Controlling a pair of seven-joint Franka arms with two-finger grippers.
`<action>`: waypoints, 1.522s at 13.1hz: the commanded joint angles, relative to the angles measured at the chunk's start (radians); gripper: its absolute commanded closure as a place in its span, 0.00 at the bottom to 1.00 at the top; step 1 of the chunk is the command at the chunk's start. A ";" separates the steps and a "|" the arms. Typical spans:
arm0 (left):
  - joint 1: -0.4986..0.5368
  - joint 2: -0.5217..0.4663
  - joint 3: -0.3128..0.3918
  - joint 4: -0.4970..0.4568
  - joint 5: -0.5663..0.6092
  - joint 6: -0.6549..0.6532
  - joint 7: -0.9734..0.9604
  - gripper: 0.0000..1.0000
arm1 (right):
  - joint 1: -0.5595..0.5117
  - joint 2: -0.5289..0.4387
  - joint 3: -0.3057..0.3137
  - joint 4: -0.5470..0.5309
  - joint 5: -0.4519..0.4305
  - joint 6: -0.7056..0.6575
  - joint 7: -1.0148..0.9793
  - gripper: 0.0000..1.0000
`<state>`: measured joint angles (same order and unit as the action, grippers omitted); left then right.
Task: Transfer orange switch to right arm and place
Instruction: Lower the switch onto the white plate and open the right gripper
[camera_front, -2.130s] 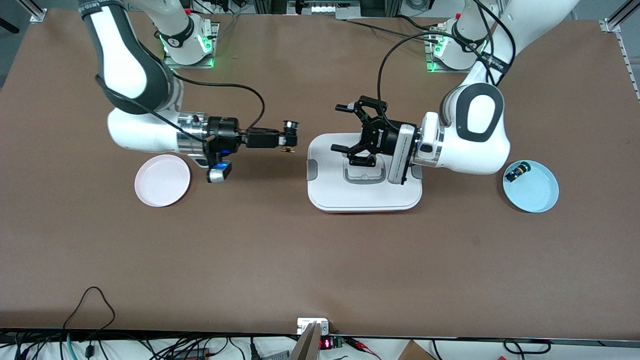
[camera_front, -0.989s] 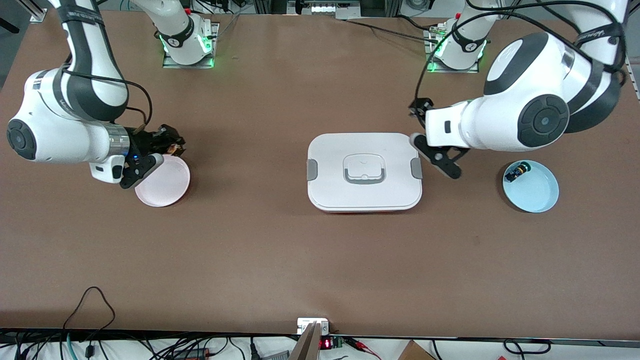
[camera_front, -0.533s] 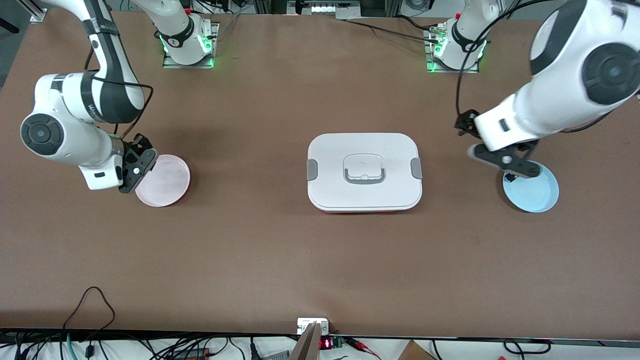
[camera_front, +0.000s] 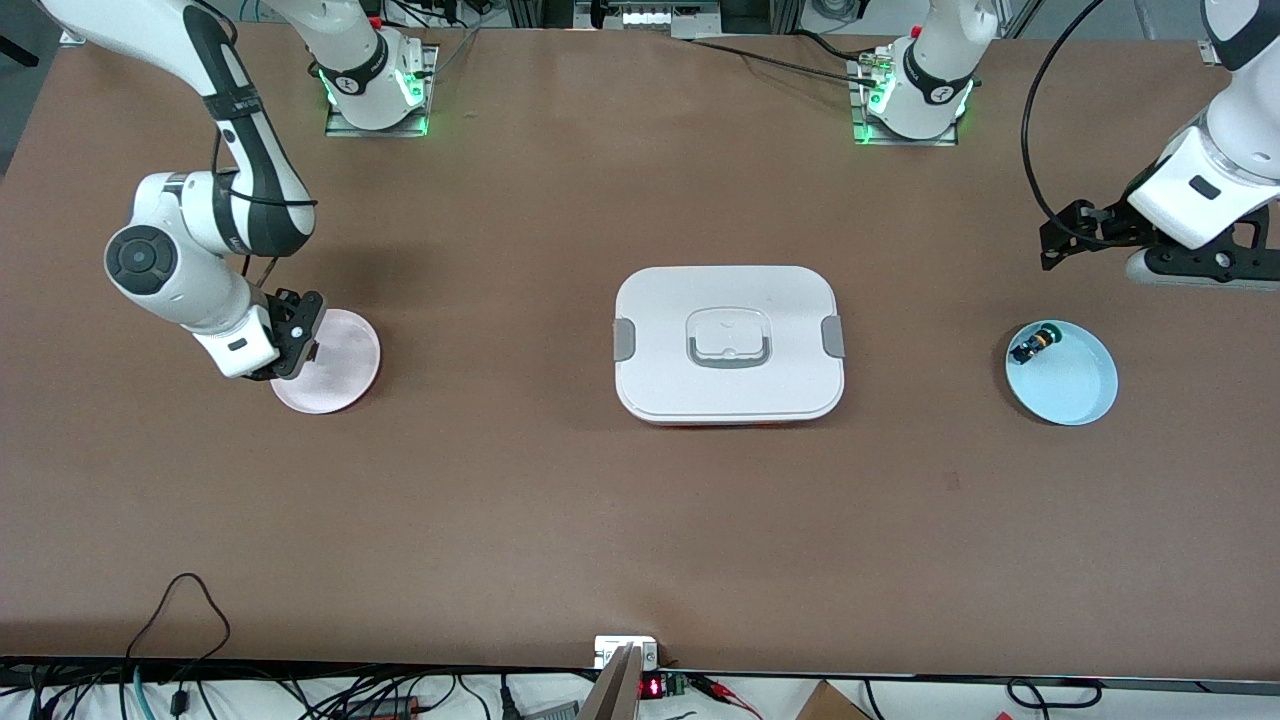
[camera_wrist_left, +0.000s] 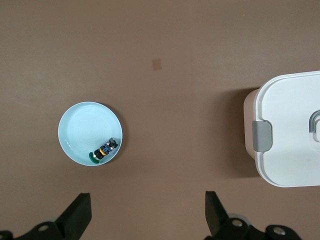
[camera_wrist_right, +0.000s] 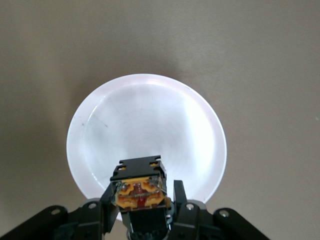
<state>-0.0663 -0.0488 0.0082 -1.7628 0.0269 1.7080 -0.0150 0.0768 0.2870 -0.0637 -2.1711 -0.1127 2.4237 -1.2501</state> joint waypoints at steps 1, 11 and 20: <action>-0.017 -0.010 0.013 -0.014 -0.012 0.000 -0.019 0.00 | -0.020 0.017 0.018 -0.062 -0.016 0.109 -0.046 0.82; 0.060 -0.006 -0.067 0.002 -0.012 -0.036 -0.022 0.00 | -0.031 0.061 0.018 -0.142 -0.001 0.288 -0.089 0.00; 0.063 -0.008 -0.091 0.005 -0.012 -0.033 -0.028 0.00 | 0.009 -0.048 0.016 0.167 0.229 -0.220 0.311 0.00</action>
<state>-0.0178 -0.0489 -0.0742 -1.7678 0.0268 1.6859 -0.0377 0.0781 0.2438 -0.0526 -2.1459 0.0372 2.4123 -1.0109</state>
